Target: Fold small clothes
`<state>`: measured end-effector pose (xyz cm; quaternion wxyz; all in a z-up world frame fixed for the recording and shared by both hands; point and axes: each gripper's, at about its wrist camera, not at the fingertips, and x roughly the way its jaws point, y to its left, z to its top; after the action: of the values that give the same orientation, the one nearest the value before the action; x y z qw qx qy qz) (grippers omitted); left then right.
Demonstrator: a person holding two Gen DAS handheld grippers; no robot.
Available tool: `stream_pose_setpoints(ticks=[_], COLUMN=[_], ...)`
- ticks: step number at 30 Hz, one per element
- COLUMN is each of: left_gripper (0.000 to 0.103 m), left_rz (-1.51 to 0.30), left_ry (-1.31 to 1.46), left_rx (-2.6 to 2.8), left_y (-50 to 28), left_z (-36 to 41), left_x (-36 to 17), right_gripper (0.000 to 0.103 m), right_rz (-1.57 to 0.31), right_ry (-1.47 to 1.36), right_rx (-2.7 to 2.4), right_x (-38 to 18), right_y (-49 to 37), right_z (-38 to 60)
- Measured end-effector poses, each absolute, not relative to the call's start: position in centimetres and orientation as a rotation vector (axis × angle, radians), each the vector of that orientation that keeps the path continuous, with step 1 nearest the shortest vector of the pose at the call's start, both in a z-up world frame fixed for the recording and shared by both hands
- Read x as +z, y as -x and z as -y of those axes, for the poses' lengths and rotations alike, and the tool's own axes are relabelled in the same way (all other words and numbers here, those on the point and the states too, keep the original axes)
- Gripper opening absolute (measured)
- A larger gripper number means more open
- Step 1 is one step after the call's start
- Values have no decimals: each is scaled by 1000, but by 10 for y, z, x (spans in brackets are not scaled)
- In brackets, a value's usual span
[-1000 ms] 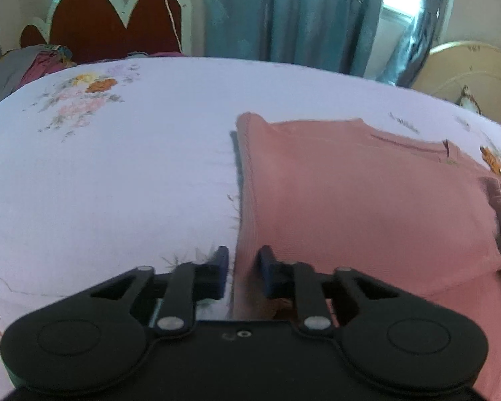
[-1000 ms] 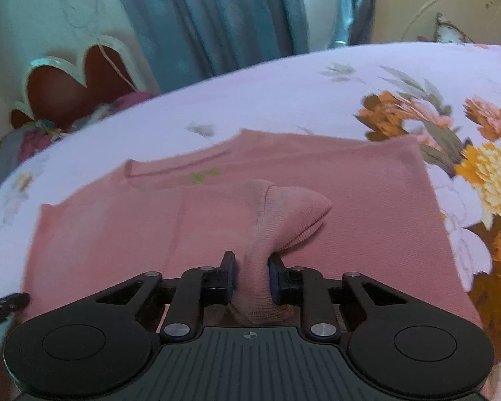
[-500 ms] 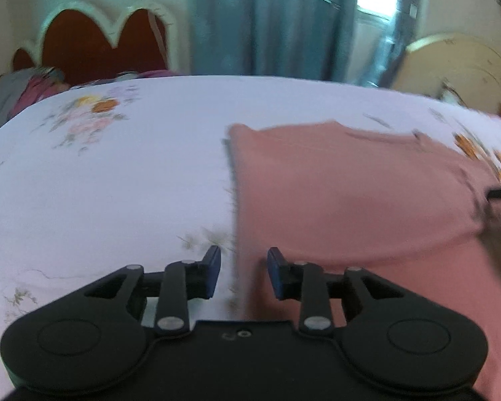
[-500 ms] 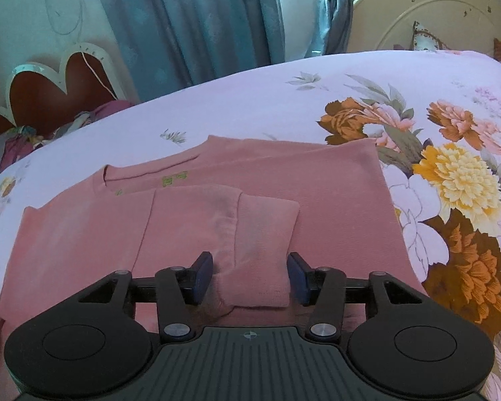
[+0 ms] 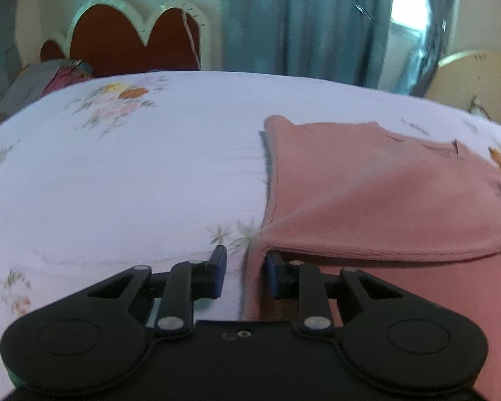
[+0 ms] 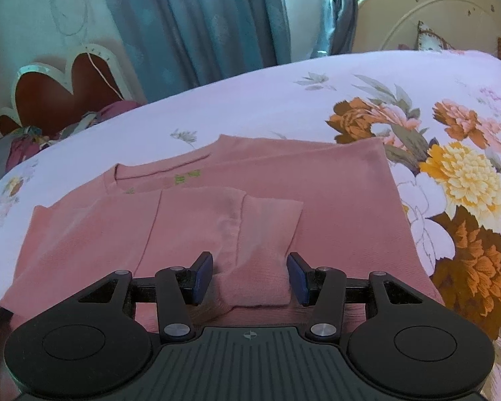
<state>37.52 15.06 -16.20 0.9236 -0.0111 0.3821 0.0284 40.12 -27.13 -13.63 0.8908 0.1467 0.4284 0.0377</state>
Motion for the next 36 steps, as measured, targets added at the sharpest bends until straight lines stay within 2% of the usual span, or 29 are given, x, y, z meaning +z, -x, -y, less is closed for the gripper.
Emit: stream_pose_setpoints(ticks=[6,7,8,14,15,17,19,21,27,29,30,31,33,34,35,36], left_gripper=[29,32,34,36,40,46,56,60,59,57,52,38,17,13,10,10], left_rz=[-790,-799,-809,-791,-776,-763,-769,-766,-799,-815,-820,-827,-834,-827,-809,-796], left_ry=[155,149,134,151,150,141,152,161,158,152,149,150,155,164,167,167], left_rx=[77,72,65,36,28,7,-9,-18,-3,6,2,-7,-10,-3,0,-1], left_y=[-374,-373,-371,-353,-353,-365,-388,-415,-483,-499,-504,-510,-513,-513,-511,-510], left_z=[-164,-163,-162,-163,-161,-155,-149,-143,-136,-136,-137,-137,-138,-140,-142,-145], left_x=[-162,-160,-157,-128,-122,-118,-119,-122,-146,-154,-158,-162,-167,-168,-168,-168], right_gripper=[47,36,32,32,34,59,59,59,59,59,59,59,36,15,11,11], right_rz=[-969,-965,-966,-958,-939,-918,-921,-914,-938,-941,-938,-936,-933,-933,-932,-926], right_ry=[-255,-241,-233,-265,-265,-283,-288,-291,-306,-318,-318,-316,-313,-314,-308,-289], right_rx=[58,53,42,52,43,30,28,33,27,25,26,29,40,50,60,62], right_x=[-157,-156,-155,-146,-144,-143,-145,-146,-161,-164,-164,-164,-164,-164,-163,-163], right_y=[-406,-405,-403,-398,-399,-406,-415,-423,-444,-448,-449,-451,-452,-453,-454,-455], right_z=[266,267,271,291,292,293,291,287,280,280,280,278,275,272,269,265])
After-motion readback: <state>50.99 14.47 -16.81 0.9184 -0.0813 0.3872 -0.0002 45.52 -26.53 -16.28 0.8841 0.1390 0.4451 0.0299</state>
